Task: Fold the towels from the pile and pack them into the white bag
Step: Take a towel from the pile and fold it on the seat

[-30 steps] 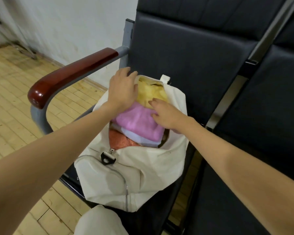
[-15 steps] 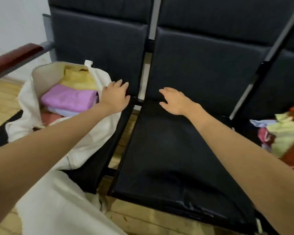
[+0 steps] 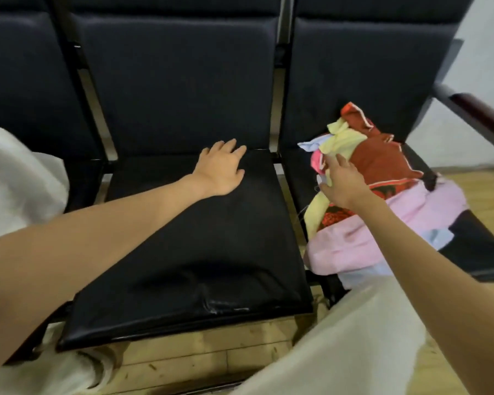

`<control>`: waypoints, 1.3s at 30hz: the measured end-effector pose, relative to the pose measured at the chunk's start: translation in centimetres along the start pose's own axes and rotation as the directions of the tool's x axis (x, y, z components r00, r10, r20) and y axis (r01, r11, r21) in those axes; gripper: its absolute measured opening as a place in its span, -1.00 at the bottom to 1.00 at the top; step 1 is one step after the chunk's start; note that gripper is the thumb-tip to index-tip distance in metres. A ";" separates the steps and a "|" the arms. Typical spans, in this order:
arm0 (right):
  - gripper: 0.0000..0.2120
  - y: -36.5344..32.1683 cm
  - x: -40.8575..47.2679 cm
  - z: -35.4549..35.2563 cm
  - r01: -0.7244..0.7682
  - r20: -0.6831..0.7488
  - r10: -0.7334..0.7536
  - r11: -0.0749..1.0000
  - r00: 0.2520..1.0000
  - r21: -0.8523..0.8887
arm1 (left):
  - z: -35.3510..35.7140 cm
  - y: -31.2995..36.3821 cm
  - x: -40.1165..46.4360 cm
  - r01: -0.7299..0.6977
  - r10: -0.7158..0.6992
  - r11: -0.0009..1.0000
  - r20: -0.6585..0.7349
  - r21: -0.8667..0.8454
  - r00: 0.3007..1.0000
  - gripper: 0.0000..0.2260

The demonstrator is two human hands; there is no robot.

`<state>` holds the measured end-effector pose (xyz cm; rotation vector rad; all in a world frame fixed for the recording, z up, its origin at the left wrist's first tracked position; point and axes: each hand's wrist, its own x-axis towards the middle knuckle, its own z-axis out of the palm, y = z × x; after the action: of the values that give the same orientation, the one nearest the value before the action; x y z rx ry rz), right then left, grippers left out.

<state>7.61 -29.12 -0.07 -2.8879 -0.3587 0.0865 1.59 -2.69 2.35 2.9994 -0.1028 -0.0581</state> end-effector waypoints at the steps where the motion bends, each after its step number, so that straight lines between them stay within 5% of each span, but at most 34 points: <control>1: -0.34 2.1 -0.5 0.0 -0.068 -0.030 0.070 0.997 0.997 0.044 | 0.6 1.6 0.8 -0.028 0.028 1.000 0.017 -0.004 0.999 -0.47; 7: -0.49 11.0 -2.2 0.6 -0.324 -0.146 0.403 0.866 0.904 0.381 | 4.5 10.7 5.5 -0.151 0.184 0.969 0.163 -0.195 0.969 -0.46; 11: -0.54 14.1 -3.2 1.9 -0.336 -0.054 0.363 0.902 0.930 0.273 | 6.6 16.7 8.8 -0.137 0.249 0.884 0.203 -0.447 0.947 -0.59; 17: -0.70 16.0 -4.8 3.0 -0.377 -0.174 0.407 0.908 0.897 0.184 | 9.0 22.6 12.3 0.126 0.061 0.741 0.253 -0.659 0.965 -0.56; 20: -0.80 16.5 -5.0 2.2 -0.462 -0.062 0.479 0.868 0.876 0.182 | 10.2 23.7 13.3 0.249 -0.084 0.719 0.274 -0.648 0.958 -0.49; 23: -0.79 16.6 -5.4 1.9 -0.535 -0.024 0.543 0.834 0.840 0.138 | 10.3 24.2 13.6 0.277 -0.188 0.661 0.204 -0.697 0.961 -0.66; 27: -0.74 16.3 -5.3 2.0 -0.624 -0.062 0.633 0.773 0.772 0.119 | 7.8 24.9 14.0 0.208 -0.198 0.450 0.130 -0.869 0.972 -0.83; 31: -0.69 15.0 -4.7 1.3 -0.594 -0.136 0.696 0.684 0.705 0.424 | 2.8 24.9 14.4 0.122 -0.060 0.163 0.113 -0.979 0.992 -0.92; 35: -0.62 13.5 -3.5 -1.2 -0.354 -0.132 0.732 0.469 0.669 0.809 | -2.7 23.5 14.4 0.174 0.055 -0.175 0.167 -0.969 0.984 -0.72; 39: -0.75 11.0 -2.1 -4.2 -0.146 0.139 0.697 -0.050 0.703 0.988 | -6.1 21.6 13.1 0.172 0.107 -0.250 0.149 -0.953 0.983 -0.75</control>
<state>8.53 -40.90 1.52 -1.3578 0.6162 -0.1612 13.51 -24.12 11.01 1.1647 0.0315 -0.2730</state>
